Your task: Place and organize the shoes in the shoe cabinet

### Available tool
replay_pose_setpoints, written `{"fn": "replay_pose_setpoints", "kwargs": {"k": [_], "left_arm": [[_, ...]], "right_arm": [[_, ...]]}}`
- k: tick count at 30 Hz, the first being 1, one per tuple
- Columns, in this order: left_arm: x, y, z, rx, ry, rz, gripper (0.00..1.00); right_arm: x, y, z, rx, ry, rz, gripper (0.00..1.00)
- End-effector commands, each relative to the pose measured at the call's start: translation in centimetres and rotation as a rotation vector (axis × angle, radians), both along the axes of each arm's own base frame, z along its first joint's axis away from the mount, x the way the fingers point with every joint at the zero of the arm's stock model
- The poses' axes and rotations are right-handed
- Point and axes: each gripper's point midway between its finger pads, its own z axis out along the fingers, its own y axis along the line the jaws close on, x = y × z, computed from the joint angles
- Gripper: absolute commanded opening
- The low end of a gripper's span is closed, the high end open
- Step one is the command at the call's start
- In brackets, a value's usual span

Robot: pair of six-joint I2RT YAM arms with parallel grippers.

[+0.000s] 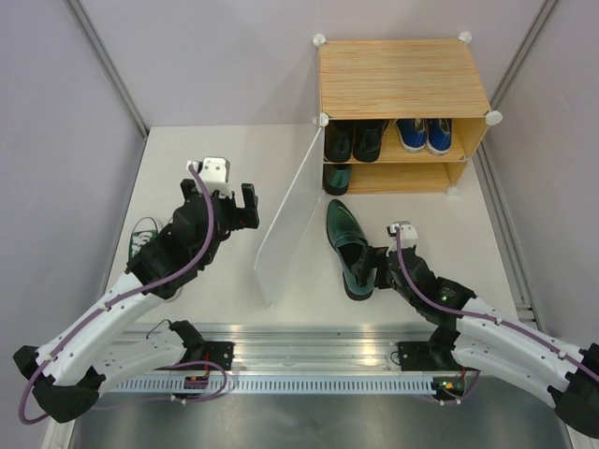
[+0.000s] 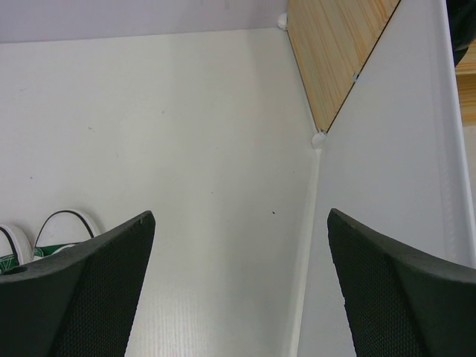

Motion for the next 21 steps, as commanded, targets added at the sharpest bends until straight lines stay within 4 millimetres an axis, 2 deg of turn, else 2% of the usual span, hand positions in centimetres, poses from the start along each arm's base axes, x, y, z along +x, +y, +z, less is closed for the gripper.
{"fn": "replay_pose_setpoints", "kwargs": {"k": [1, 3, 10, 12, 15, 16, 18, 21], "left_arm": [[0.2, 0.0, 0.8, -0.040, -0.030, 0.013, 0.99], [0.2, 0.0, 0.9, -0.041, -0.031, 0.012, 0.99], [0.3, -0.1, 0.8, -0.038, -0.028, 0.012, 1.00], [0.3, -0.1, 0.7, -0.037, -0.026, 0.010, 1.00], [0.3, -0.2, 0.6, -0.036, -0.023, 0.006, 1.00], [0.3, -0.2, 0.7, -0.036, -0.024, 0.003, 1.00], [0.3, -0.3, 0.7, -0.037, -0.023, 0.001, 1.00], [0.3, -0.3, 0.5, -0.035, -0.020, -0.002, 1.00]], "right_arm": [[-0.4, 1.1, 1.1, 0.037, 0.006, 0.039, 0.98], [-0.9, 1.6, 0.8, 0.039, 0.018, 0.063, 0.98], [-1.3, 2.6, 1.7, 0.114, -0.024, 0.098, 0.98], [-1.3, 2.6, 1.1, 0.091, -0.013, 0.095, 0.98], [-1.1, 2.5, -0.7, 0.028, 0.026, 0.071, 0.98], [-0.9, 2.3, -1.8, -0.012, 0.050, 0.051, 0.98], [-0.7, 2.4, -2.7, -0.047, 0.064, 0.033, 0.98], [-0.4, 3.1, -3.8, -0.086, 0.059, 0.044, 0.98]]}}
